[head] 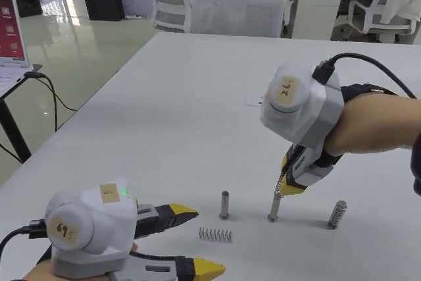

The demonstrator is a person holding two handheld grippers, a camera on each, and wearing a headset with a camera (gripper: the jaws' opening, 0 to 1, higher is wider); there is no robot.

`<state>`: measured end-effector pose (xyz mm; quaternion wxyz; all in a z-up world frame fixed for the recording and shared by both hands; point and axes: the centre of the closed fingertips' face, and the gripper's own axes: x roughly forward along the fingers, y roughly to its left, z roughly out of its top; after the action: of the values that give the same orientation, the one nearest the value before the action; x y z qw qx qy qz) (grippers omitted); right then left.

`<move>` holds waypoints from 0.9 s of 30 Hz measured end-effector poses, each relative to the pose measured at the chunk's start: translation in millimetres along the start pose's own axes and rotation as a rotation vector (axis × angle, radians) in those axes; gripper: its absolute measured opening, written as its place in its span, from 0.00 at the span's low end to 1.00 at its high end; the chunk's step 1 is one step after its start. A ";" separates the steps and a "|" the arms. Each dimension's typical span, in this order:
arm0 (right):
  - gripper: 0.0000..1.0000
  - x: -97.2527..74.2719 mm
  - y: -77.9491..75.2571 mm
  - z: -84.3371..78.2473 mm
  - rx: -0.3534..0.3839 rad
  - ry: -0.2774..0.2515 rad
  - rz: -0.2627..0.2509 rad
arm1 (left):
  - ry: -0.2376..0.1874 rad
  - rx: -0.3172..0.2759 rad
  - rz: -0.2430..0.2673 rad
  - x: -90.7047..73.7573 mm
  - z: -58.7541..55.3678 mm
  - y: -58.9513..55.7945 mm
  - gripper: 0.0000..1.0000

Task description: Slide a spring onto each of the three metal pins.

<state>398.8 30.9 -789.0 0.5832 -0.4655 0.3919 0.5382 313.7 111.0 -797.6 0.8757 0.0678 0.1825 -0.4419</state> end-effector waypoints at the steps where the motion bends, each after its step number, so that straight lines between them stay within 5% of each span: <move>1: 0.08 1.3 -0.3 -0.7 0.001 0.005 0.001 | 0.000 0.000 0.000 0.1 -0.1 0.1 0.48; 27: 0.08 37.8 1.5 -11.4 0.022 0.055 0.050 | 0.013 -0.005 0.002 0.7 -3.2 1.3 0.47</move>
<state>402.0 29.9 -828.4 0.5638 -0.4638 0.4248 0.5353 314.3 112.1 -800.9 0.8752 0.0684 0.1891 -0.4400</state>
